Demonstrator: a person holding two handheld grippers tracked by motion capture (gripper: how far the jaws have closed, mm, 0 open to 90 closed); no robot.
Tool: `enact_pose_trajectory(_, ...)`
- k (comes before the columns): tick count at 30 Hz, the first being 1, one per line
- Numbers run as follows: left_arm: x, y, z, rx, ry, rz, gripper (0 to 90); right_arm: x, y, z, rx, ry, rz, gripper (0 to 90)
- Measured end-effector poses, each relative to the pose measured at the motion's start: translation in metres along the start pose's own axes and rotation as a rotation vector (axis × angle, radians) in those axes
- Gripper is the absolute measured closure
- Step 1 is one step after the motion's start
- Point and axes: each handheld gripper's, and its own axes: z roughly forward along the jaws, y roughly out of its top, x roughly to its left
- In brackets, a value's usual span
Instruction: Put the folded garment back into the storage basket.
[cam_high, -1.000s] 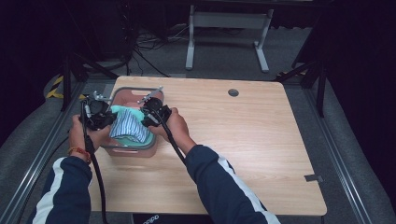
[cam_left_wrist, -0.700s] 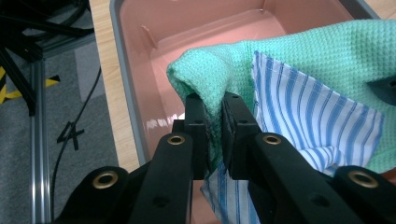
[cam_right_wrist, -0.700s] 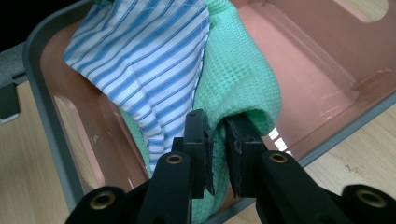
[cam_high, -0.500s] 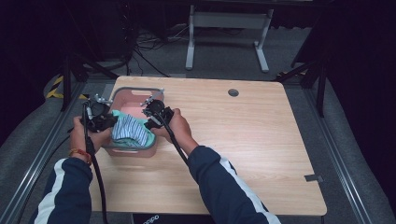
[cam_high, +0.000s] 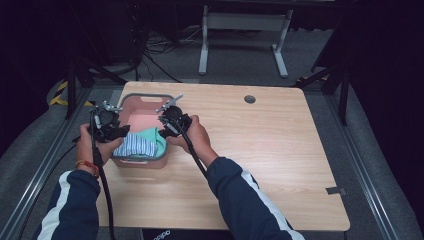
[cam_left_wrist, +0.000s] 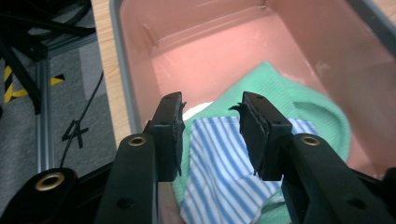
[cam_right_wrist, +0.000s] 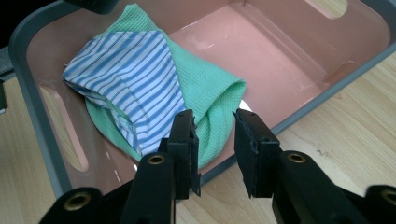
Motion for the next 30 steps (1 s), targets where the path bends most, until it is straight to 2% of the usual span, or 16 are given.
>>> enact_pose_trajectory(9,-0.014,0.003,-0.007,-0.035,0.002,0.031,51.0,-0.008,-0.011,-0.013,-0.01,-0.017,0.004,62.4)
enact_pose_trajectory(16,-0.032,0.003,-0.01,-0.064,-0.04,0.045,47.8,-0.015,-0.022,-0.028,-0.019,-0.033,0.007,58.4)
enact_pose_trajectory(25,-0.06,0.008,-0.014,-0.102,-0.09,0.105,44.8,-0.026,-0.037,-0.053,-0.031,-0.053,0.001,54.6)
enact_pose_trajectory(26,-0.064,0.009,-0.014,-0.108,-0.1,0.122,44.6,-0.027,-0.039,-0.055,-0.032,-0.057,0.001,54.0)
enact_pose_trajectory(27,-0.067,0.009,-0.014,-0.107,-0.108,0.12,44.7,-0.029,-0.042,-0.059,-0.031,-0.066,-0.003,53.0)
enact_pose_trajectory(28,-0.071,0.01,-0.015,-0.105,-0.111,0.139,44.7,-0.029,-0.045,-0.061,-0.03,-0.069,-0.003,52.7)
enact_pose_trajectory(30,-0.077,0.01,-0.015,-0.125,-0.125,0.14,44.6,-0.031,-0.052,-0.068,-0.025,-0.087,-0.01,51.4)
